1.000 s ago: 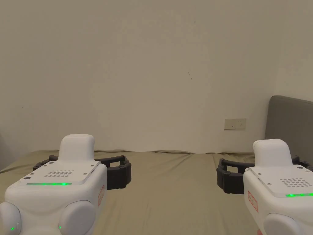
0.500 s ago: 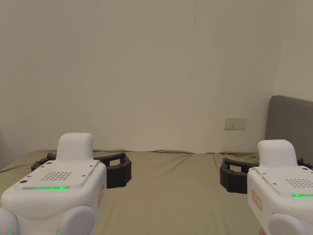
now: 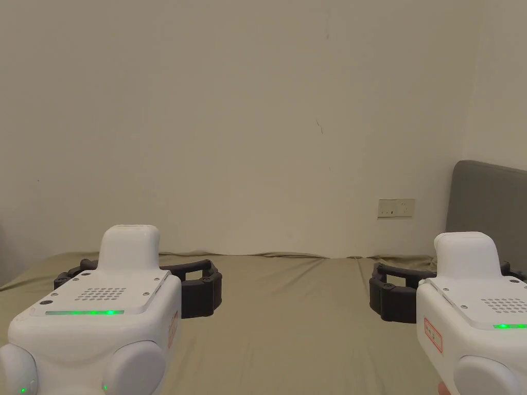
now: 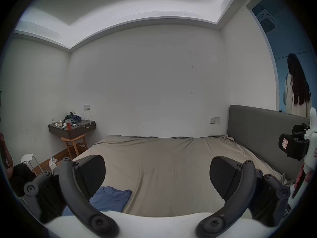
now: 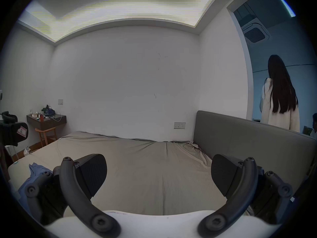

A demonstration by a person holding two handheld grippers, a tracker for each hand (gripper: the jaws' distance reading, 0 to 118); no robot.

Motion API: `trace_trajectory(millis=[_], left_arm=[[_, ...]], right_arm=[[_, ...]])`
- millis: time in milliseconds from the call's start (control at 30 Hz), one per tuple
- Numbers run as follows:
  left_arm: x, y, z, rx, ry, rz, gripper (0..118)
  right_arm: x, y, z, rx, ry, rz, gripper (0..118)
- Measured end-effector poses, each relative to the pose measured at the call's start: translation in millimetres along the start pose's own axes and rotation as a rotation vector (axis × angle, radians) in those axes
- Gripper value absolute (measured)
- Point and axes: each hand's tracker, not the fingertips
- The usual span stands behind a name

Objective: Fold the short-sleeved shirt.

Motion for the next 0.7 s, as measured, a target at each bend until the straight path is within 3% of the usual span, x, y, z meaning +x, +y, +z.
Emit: trace_trajectory(millis=[33, 67, 100, 133, 167, 267, 467, 567, 700], left_arm=[[-1, 0, 1, -0.002, -0.002, 0.006, 118], [-2, 0, 3, -0.001, -0.010, 0.015, 115], [-3, -1, 5, 0.001, -0.017, 0.020, 67], [-1, -1, 5, 0.008, -0.022, 0.016, 10], [2, -2, 1, -0.005, -0.016, -0.015, 2], [6, -9, -4, -0.047, -0.050, -0.008, 2], [-7, -15, -10, -0.094, -0.091, 0.055, 2], [-39, -16, -3, -0.105, -0.044, 0.044, 2], [-118, -27, 21, -0.132, 0.176, 0.070, 2]], right_arm=[[0, 1, 1, -0.002, -0.003, 0.002, 118], [0, 0, 4, 0.006, 0.006, 0.005, 110], [1, -1, 8, 0.025, 0.013, 0.005, 65], [0, -2, 10, 0.025, 0.007, 0.011, 5], [-1, -2, 7, 0.011, -0.009, 0.025, 3], [6, -10, 6, -0.027, 0.033, 0.013, 3], [20, -17, 2, -0.058, -0.040, 0.048, 3], [3, -15, -13, -0.064, -0.033, 0.057, 3], [-84, -13, -31, -0.058, 0.218, 0.065, 3]])
